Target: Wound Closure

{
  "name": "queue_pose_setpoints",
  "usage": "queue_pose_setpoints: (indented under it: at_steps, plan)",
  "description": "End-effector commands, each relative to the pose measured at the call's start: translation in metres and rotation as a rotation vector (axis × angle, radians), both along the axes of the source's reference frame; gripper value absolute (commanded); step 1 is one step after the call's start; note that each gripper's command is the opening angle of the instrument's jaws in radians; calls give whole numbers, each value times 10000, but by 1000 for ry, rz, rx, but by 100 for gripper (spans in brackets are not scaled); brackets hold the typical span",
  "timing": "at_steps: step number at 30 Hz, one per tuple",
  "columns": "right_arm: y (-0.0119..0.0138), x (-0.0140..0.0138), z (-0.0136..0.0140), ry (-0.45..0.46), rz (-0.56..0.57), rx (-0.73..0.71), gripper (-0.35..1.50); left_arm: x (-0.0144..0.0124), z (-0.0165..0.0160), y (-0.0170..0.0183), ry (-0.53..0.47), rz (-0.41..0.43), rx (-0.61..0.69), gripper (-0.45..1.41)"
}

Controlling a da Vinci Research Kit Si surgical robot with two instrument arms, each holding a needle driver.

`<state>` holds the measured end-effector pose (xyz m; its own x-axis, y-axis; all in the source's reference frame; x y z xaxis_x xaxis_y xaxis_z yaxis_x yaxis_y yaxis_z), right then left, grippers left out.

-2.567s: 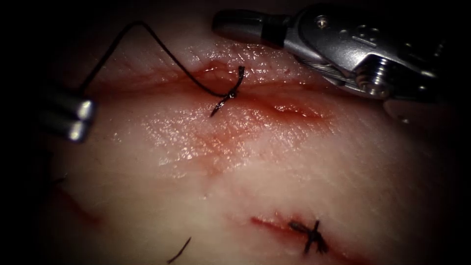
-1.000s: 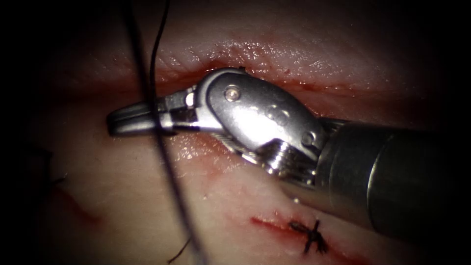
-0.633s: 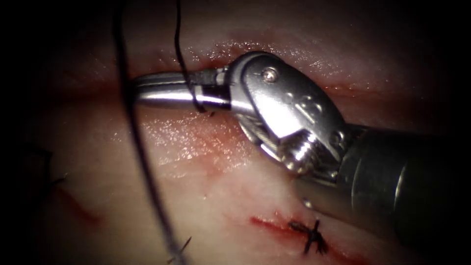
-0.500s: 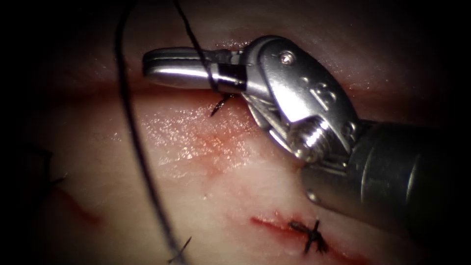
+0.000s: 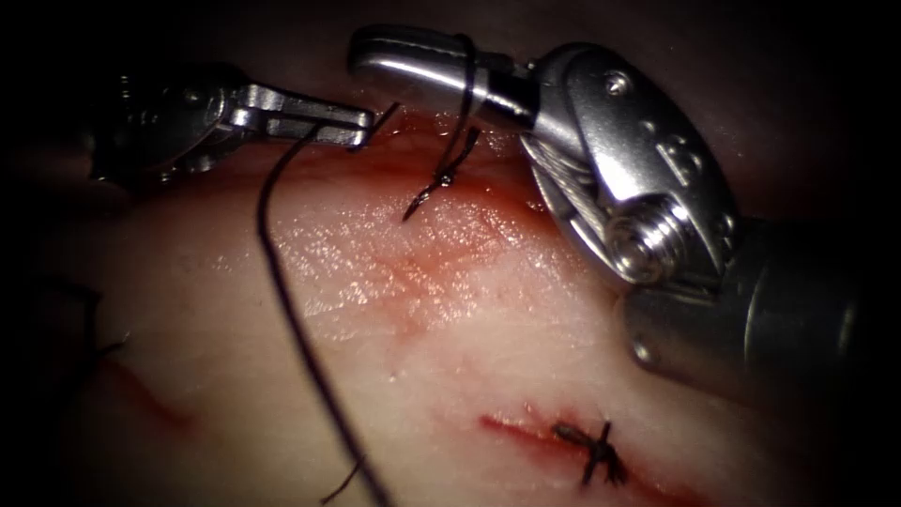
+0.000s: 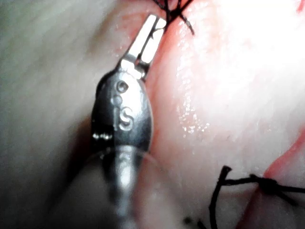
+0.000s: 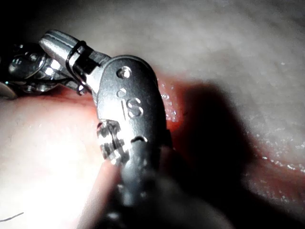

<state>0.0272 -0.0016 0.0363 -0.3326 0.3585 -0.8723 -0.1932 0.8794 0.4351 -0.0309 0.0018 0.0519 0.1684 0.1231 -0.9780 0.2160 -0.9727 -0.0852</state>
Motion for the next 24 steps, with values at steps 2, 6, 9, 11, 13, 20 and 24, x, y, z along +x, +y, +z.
queue_pose_setpoints:
  at_steps: [2, 6, 9, 11, 13, 20, 24]
  plan:
    - [2, 4, 8, -47, 34, 0, -35, -9, 4, -2, -7, -8, 0, -45]
    - [-7, 9, 11, -148, 50, 10, -27, -18, -1, -7, -15, -28, 3, -45]
    - [-10, 14, 12, -194, 60, 81, 5, -29, -8, -13, -13, -34, 3, -45]
    - [-12, 18, 12, -240, 59, 107, 12, -36, -13, -17, -12, -37, 4, -45]
    - [-14, 21, 12, -271, 56, 139, 19, -43, -18, -21, -14, -38, 5, -45]
    - [-30, 26, 15, -443, 81, 375, -3, -50, -36, -24, 28, -86, 18, -45]
    - [-37, 25, 15, -505, 98, 546, 31, -46, -37, -25, 69, -112, 24, -45]
